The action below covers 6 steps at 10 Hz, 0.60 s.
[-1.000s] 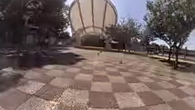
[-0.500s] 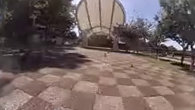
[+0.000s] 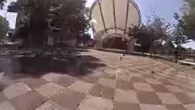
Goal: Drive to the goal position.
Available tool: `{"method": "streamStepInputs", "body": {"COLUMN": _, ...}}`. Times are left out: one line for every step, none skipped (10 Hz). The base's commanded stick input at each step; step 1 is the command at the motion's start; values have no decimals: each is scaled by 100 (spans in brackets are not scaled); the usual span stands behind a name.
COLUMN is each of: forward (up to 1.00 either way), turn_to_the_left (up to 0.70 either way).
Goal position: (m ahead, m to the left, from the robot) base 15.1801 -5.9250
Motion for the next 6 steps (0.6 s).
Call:
{"method": "streamStepInputs", "body": {"forward": 100, "turn_to_the_left": 0}}
{"method": "streamStepInputs", "body": {"forward": 100, "turn_to_the_left": 0}}
{"method": "streamStepInputs", "body": {"forward": 100, "turn_to_the_left": 0}}
{"method": "streamStepInputs", "body": {"forward": 100, "turn_to_the_left": -13}}
{"method": "streamStepInputs", "body": {"forward": 100, "turn_to_the_left": -27}}
{"method": "streamStepInputs", "body": {"forward": 100, "turn_to_the_left": -27}}
